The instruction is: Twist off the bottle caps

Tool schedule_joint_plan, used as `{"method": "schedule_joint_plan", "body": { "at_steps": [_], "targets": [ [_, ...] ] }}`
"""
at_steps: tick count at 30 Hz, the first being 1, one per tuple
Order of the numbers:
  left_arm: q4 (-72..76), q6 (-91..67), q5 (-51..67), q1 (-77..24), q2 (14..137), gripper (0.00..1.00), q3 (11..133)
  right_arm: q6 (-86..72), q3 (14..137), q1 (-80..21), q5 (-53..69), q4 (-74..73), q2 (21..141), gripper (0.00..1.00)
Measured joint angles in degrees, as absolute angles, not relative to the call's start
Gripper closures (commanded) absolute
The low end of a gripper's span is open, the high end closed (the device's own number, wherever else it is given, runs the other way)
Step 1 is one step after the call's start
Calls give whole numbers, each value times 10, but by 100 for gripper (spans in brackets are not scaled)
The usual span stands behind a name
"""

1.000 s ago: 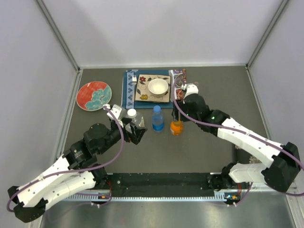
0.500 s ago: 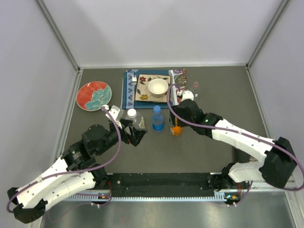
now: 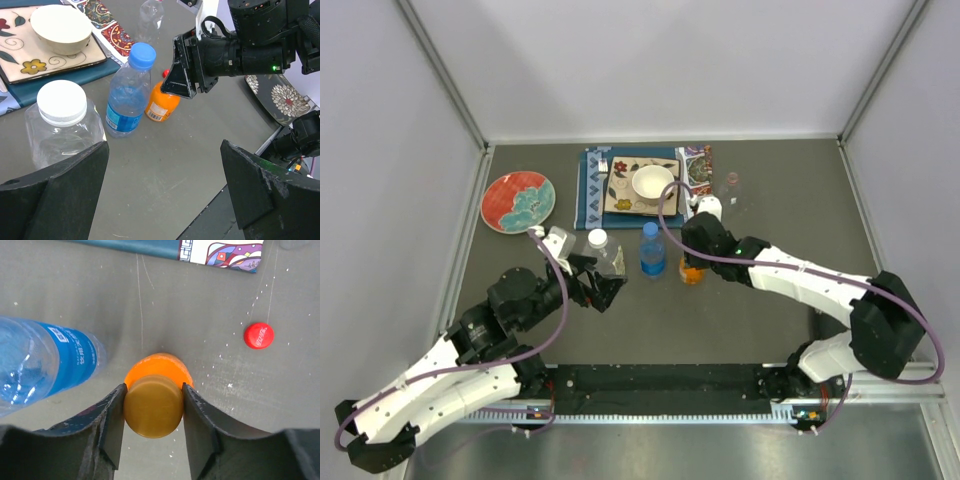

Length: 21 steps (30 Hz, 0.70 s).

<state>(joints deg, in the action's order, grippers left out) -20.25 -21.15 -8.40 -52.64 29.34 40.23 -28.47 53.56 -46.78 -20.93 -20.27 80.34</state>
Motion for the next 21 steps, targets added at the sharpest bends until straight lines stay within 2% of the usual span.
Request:
{"method": "schedule_joint_plan", "body": {
  "at_steps": [1, 3, 7, 11, 15, 16, 21],
  "targets": [
    [-203, -211, -84, -526, 293, 1, 402, -285, 535, -468, -211, -200, 803, 65],
    [-203, -211, -84, -526, 293, 1, 402, -289, 532, -468, -214, -191, 803, 67],
    [-207, -211, -84, -526, 290, 1, 401, -296, 519, -471, -215, -192, 784, 67],
    [-208, -211, -89, -526, 289, 1, 401, -298, 515, -503, -223, -245, 696, 70],
    [-204, -202, -104, -526, 291, 1, 404, -298, 561, -520, -204, -297, 600, 88],
    [-203, -198, -107, -526, 293, 1, 407, -299, 583, -520, -196, -308, 582, 98],
    [-208, -173, -110, -521, 352, 1, 505, -299, 697, -520, -144, -341, 540, 100]
  ]
}}
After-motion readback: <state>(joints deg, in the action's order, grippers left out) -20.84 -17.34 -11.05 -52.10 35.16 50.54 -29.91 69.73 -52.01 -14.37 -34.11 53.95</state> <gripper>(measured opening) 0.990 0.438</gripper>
